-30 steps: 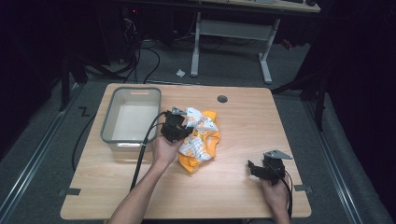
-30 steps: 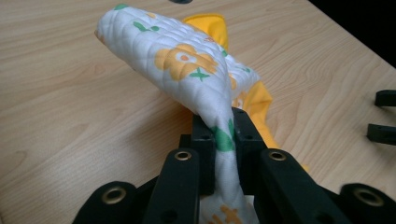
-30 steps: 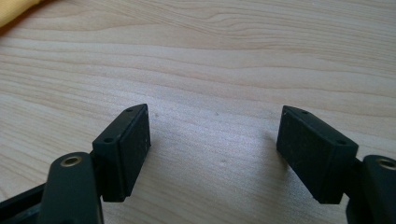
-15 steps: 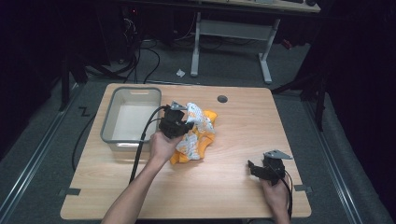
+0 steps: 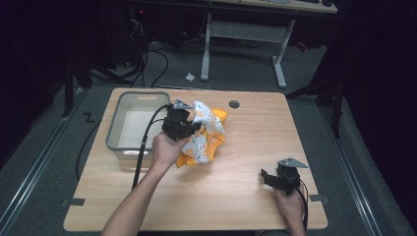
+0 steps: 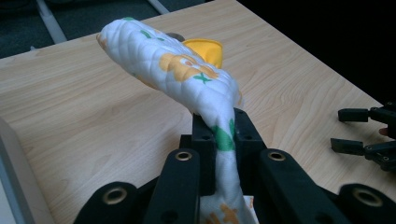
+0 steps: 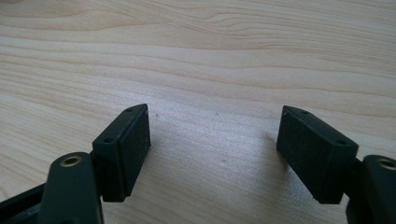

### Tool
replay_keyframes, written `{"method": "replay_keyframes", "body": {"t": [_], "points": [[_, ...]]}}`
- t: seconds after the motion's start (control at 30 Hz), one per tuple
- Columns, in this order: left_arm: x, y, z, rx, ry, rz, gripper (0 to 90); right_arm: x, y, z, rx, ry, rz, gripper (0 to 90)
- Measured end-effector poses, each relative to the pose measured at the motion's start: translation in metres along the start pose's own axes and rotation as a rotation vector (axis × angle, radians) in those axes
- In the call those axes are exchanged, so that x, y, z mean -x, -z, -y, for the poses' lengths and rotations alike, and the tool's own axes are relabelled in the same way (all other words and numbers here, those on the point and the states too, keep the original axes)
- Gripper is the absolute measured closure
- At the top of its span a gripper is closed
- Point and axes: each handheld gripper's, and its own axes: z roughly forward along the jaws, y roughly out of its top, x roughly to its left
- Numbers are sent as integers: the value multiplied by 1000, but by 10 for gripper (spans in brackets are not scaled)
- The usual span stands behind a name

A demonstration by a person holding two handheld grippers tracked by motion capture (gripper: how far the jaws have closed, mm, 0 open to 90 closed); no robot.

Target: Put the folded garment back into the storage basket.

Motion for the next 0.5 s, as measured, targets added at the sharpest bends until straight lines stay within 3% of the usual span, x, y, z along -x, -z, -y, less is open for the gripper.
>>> {"method": "replay_keyframes", "body": {"t": [0.5], "points": [[-8, 21, -9, 32, 11, -30, 829, 0, 0, 0, 0, 2, 0, 262]]}}
